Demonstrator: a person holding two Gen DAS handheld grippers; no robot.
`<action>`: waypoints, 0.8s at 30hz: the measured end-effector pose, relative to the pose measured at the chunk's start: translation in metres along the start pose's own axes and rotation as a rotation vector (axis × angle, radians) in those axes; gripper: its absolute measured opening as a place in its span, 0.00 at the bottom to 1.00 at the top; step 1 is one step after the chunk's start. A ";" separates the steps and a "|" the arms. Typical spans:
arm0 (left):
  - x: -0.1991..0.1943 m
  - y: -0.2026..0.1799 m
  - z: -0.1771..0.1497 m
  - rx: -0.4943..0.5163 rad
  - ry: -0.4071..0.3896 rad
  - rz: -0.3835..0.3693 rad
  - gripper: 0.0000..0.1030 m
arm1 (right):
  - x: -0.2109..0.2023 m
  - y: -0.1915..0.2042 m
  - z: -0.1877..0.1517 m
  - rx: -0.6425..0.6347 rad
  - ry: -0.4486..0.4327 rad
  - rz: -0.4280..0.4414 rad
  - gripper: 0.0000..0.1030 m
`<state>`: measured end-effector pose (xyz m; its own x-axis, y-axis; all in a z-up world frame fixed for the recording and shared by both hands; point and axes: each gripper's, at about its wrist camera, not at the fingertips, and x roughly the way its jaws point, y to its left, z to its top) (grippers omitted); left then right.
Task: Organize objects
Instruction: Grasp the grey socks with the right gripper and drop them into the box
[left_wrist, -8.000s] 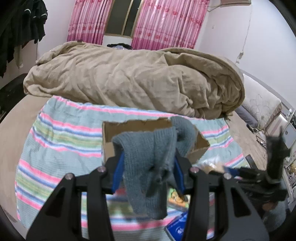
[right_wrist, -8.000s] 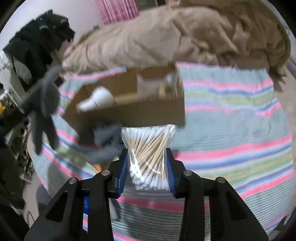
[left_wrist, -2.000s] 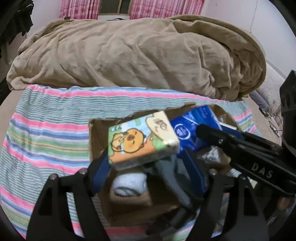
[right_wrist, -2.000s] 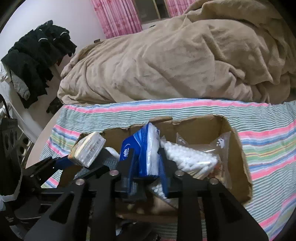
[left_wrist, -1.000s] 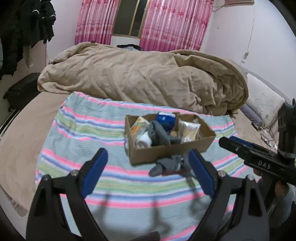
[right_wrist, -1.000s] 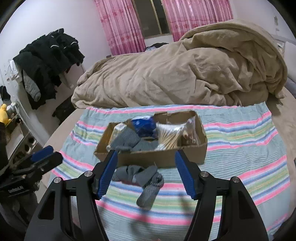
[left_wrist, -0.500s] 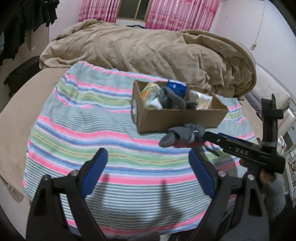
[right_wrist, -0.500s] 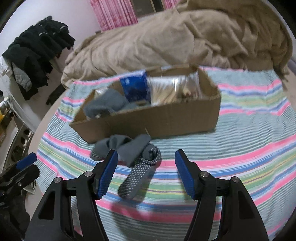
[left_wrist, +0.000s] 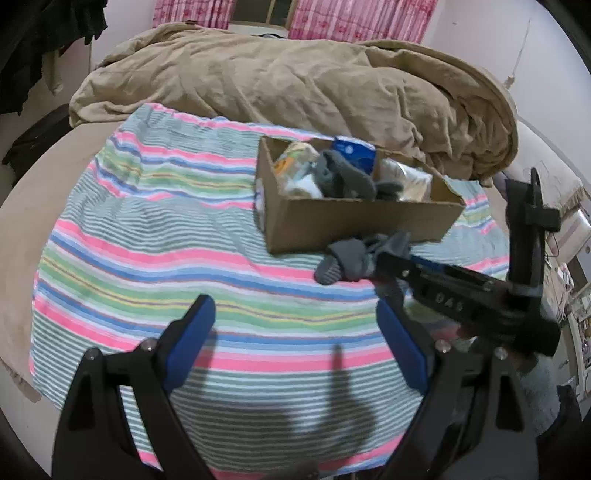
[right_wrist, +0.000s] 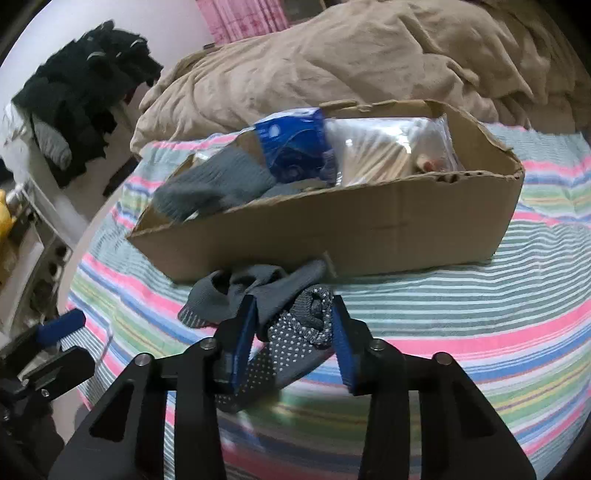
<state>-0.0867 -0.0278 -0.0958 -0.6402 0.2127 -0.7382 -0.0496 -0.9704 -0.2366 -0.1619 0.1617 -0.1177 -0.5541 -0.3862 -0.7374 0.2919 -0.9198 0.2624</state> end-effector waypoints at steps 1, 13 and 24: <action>-0.001 -0.002 0.000 0.003 -0.001 -0.002 0.87 | -0.001 0.003 -0.002 -0.011 0.005 0.000 0.25; -0.034 -0.018 0.007 0.027 -0.050 -0.003 0.87 | -0.074 0.001 0.005 -0.035 -0.091 -0.024 0.22; -0.044 -0.024 0.037 0.041 -0.114 -0.005 0.87 | -0.133 0.005 0.049 -0.059 -0.247 -0.045 0.22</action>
<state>-0.0860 -0.0178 -0.0344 -0.7231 0.2049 -0.6597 -0.0825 -0.9738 -0.2120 -0.1250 0.2054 0.0124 -0.7389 -0.3571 -0.5714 0.3038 -0.9335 0.1906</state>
